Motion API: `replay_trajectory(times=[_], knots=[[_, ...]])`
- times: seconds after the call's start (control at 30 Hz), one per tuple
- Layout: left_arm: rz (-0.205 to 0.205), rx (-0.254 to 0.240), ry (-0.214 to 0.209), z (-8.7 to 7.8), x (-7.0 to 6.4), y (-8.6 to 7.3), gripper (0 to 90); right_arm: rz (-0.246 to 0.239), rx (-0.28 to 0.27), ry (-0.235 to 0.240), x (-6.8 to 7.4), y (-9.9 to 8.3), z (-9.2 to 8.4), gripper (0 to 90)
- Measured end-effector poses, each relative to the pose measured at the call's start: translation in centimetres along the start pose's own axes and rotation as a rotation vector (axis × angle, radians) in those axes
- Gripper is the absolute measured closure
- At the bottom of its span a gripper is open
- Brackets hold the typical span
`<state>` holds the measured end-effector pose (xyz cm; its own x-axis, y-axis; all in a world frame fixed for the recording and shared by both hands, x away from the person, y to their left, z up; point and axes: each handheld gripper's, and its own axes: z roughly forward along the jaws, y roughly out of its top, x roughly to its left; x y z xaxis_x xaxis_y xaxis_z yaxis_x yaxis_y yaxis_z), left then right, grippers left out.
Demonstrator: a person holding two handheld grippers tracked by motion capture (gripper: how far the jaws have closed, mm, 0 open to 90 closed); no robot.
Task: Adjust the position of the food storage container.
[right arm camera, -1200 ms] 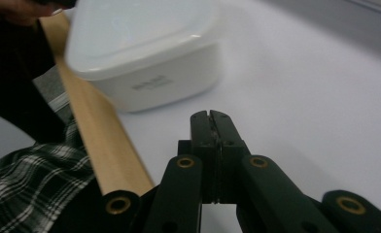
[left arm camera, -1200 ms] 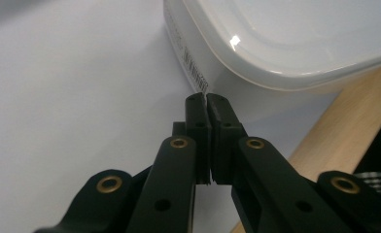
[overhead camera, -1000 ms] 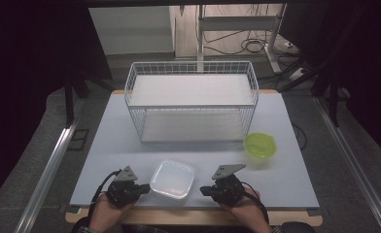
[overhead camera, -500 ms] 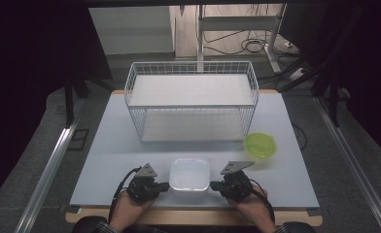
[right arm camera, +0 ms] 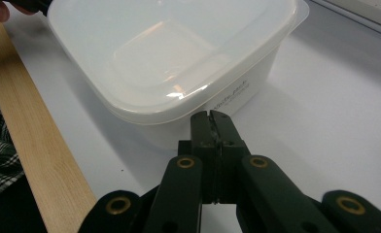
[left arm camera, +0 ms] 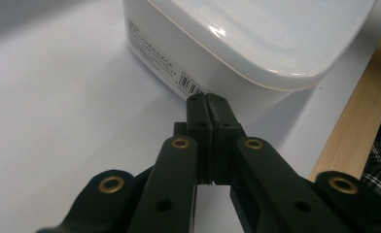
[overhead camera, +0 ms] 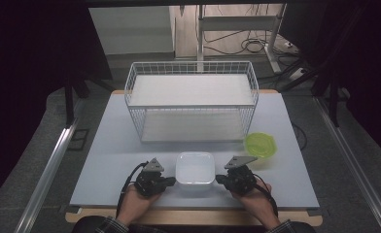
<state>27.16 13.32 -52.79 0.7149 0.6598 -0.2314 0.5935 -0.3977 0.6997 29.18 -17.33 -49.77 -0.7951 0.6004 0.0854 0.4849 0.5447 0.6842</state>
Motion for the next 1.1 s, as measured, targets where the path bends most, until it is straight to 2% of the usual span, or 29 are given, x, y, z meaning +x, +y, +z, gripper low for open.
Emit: replay_trajectory(times=[0.07, 0.1, 0.13, 0.17, 0.2, 0.23, 0.33, 0.4, 0.57, 0.67, 0.77, 0.83, 0.93, 1.0, 1.1], knots=[[0.021, -0.004, 0.017, -0.2, -0.1, 0.0, 84.6, -0.005, 0.001, 0.003, 0.0, 0.0, 0.0, 88.8], [0.045, -0.004, 0.041, -0.4, -0.1, -0.1, 80.4, -0.011, 0.003, 0.002, 0.0, 0.0, -0.1, 87.1], [0.077, 0.001, 0.081, -0.6, -0.2, -0.1, 77.1, -0.021, 0.006, 0.001, 0.0, 0.1, -0.2, 84.7], [0.105, 0.007, 0.123, -0.7, -0.3, -0.2, 68.7, -0.047, 0.004, -0.010, -0.2, 0.1, -0.5, 80.0], [0.126, 0.007, 0.152, -1.0, -0.2, -0.3, 68.7, -0.047, 0.004, -0.010, -0.2, 0.1, -0.5, 80.0], [0.131, 0.004, 0.166, -1.2, -0.1, -0.4, 64.0, -0.068, 0.005, -0.023, -0.3, 0.0, -0.7, 77.3], [0.122, -0.009, 0.171, -1.9, 0.2, -0.8, 50.8, -0.097, -0.002, -0.054, -0.9, -0.3, -1.3, 69.0], [0.115, -0.020, 0.171, -2.4, 0.3, -1.1, 40.6, -0.083, -0.024, -0.060, -1.3, -0.6, -1.7, 61.7], [0.106, -0.005, 0.180, -3.3, 0.7, -1.9, 21.9, -0.061, -0.068, -0.079, -1.7, -0.8, -2.4, 46.2], [0.119, -0.017, 0.184, -3.8, 0.7, -2.4, 15.4, -0.041, -0.101, -0.077, -1.8, -1.1, -2.7, 35.8], [0.161, -0.023, 0.235, -4.0, 0.5, -2.9, 7.4, -0.022, -0.130, -0.056, -1.9, -1.5, -3.0, 26.3], [0.159, -0.031, 0.259, -4.2, 0.5, -3.2, 5.5, -0.029, -0.140, -0.060, -2.0, -1.9, -3.2, 20.4], [0.147, -0.060, 0.254, -4.5, 0.5, -3.7, 4.3, -0.028, -0.156, -0.056, -2.1, -2.5, -3.6, 12.6], [0.125, -0.080, 0.239, -4.7, 0.6, -3.9, 3.8, -0.019, -0.153, -0.058, -2.3, -2.9, -3.7, 10.8], [0.122, -0.083, 0.240, -4.9, 0.8, -4.2, 4.6, 0.004, -0.140, -0.055, -2.8, -3.5, -3.7, 9.4]])
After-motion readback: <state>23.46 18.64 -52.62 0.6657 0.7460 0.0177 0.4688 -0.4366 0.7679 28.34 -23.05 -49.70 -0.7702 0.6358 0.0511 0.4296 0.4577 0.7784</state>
